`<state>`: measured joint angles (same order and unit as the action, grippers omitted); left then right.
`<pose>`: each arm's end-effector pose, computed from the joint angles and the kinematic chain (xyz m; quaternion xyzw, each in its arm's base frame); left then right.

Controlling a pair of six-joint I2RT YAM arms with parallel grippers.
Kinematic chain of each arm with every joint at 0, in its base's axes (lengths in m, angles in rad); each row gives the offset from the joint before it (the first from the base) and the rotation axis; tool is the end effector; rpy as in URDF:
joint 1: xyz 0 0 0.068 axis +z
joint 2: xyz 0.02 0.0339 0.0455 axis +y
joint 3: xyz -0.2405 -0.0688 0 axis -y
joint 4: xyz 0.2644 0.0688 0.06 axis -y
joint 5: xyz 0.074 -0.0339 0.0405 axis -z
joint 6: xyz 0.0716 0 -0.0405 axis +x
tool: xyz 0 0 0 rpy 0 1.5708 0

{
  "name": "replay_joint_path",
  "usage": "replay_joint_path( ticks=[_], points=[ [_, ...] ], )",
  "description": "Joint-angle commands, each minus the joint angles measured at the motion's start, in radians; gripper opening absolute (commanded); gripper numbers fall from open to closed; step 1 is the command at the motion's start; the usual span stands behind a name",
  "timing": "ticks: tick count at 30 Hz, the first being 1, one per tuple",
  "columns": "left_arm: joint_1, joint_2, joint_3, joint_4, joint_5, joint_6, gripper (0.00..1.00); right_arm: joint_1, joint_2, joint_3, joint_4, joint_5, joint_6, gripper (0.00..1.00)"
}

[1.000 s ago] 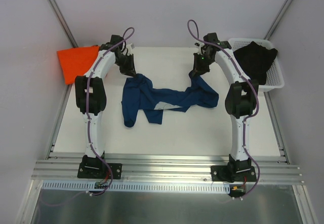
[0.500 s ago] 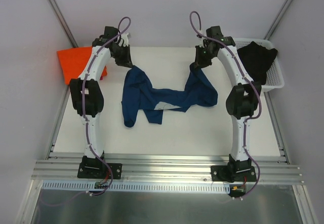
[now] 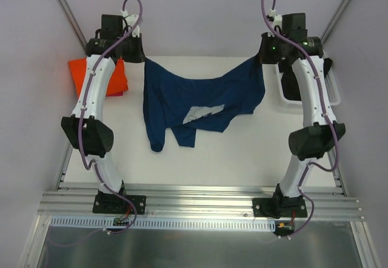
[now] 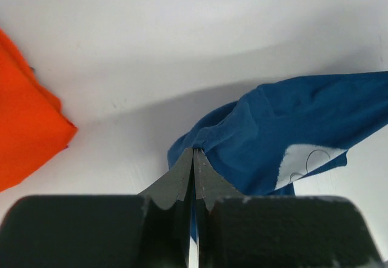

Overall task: Fold and stack the t-shirts
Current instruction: Flatten out the tshirt

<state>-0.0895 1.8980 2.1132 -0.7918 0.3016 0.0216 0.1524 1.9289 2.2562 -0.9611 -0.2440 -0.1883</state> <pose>0.4584 -0.0625 0.3787 0.1198 0.8637 -0.1480 0.4667 0.4431 0.0856 0.3956 -0.2043 0.8635 0.1005 0.4501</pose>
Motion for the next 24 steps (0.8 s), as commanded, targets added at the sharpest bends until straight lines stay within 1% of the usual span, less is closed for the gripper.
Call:
replay_joint_path(
  ticks=[1, 4, 5, 7, 9, 10, 11, 15, 16, 18, 20, 21, 22, 24],
  points=[
    [0.020, -0.160, -0.013, 0.006, -0.051, 0.040, 0.00, -0.036, -0.197, -0.038, -0.001, 0.029, -0.025, 0.00],
    [0.023, -0.247, -0.033, 0.008, -0.061, 0.046, 0.00, -0.053, -0.281, -0.099, 0.002, 0.048, -0.033, 0.00],
    [0.027, -0.270, -0.039, 0.006, -0.068, 0.046, 0.00, -0.069, -0.335, -0.116, 0.002, 0.057, -0.033, 0.00],
    [0.036, -0.342, -0.053, 0.008, -0.073, 0.044, 0.00, -0.109, -0.379, -0.145, 0.005, 0.055, -0.030, 0.00],
    [0.039, -0.387, -0.055, 0.011, -0.071, 0.054, 0.00, -0.146, -0.433, -0.153, 0.005, 0.019, 0.001, 0.00],
    [0.040, -0.422, -0.052, 0.009, -0.067, 0.060, 0.00, -0.184, -0.450, -0.164, 0.004, -0.009, 0.021, 0.00],
    [0.040, -0.441, -0.048, 0.012, -0.058, 0.063, 0.00, -0.200, -0.468, -0.171, 0.007, -0.046, 0.050, 0.00],
    [0.040, -0.517, -0.045, 0.011, -0.038, 0.044, 0.00, -0.237, -0.586, -0.260, 0.016, -0.107, 0.081, 0.00],
    [0.040, -0.560, -0.070, 0.011, -0.030, 0.040, 0.00, -0.247, -0.638, -0.280, 0.024, -0.124, 0.085, 0.00],
    [0.040, -0.611, -0.107, 0.011, -0.016, 0.052, 0.00, -0.254, -0.692, -0.329, 0.027, -0.169, 0.092, 0.00],
    [0.040, -0.695, -0.172, 0.008, 0.007, 0.073, 0.00, -0.257, -0.763, -0.360, 0.033, -0.208, 0.096, 0.00],
    [0.040, -0.755, -0.215, 0.008, 0.020, 0.087, 0.00, -0.257, -0.783, -0.365, 0.033, -0.219, 0.102, 0.01],
    [0.040, -0.783, -0.232, 0.002, 0.048, 0.092, 0.00, -0.257, -0.824, -0.365, 0.033, -0.227, 0.108, 0.00],
    [0.040, -0.830, -0.251, -0.020, 0.051, 0.086, 0.00, -0.260, -0.861, -0.348, 0.027, -0.241, 0.113, 0.01]
  ],
)
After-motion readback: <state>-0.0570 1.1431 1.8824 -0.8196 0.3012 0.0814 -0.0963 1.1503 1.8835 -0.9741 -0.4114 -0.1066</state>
